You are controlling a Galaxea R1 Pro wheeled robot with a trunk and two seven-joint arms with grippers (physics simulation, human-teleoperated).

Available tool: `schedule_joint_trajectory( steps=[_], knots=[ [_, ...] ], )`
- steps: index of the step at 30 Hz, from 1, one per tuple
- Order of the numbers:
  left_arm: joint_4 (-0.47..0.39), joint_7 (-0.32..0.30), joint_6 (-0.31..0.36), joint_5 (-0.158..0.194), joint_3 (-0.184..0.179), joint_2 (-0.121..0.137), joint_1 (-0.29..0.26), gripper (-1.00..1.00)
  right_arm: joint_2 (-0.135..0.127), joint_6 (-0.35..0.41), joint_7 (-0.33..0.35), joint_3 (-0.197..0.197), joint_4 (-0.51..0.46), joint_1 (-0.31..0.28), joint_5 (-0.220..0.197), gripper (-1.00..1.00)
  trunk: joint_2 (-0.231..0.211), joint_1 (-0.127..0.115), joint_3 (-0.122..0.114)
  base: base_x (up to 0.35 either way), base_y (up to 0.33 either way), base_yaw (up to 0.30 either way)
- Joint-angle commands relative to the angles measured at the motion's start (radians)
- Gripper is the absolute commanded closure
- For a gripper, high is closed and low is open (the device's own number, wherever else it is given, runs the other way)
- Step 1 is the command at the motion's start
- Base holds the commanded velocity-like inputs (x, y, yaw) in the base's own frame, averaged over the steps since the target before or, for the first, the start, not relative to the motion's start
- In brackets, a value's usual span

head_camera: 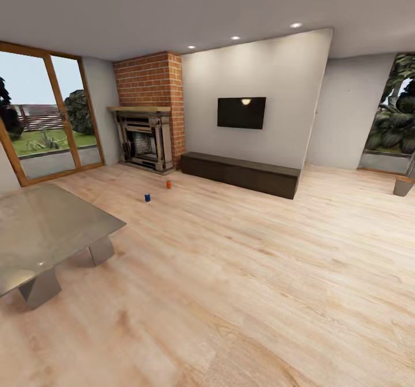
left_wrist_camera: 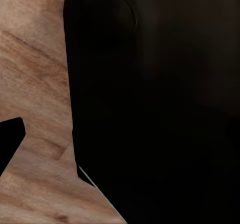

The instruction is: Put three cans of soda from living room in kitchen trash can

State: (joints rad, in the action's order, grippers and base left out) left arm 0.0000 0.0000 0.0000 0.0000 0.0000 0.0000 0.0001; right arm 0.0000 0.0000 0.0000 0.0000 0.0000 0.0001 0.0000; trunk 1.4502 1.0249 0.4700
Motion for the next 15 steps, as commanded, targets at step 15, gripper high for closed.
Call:
schedule_joint_trajectory(
  steps=[15],
  knots=[
    [0.002,-0.011,0.003,-0.003,-0.005,-0.002,-0.001,-1.0,0.005,0.016,0.005,0.008,0.007,-0.002,-0.002,-1.0,0.0,0.0,0.0,0.0,0.0,0.0]
  ],
)
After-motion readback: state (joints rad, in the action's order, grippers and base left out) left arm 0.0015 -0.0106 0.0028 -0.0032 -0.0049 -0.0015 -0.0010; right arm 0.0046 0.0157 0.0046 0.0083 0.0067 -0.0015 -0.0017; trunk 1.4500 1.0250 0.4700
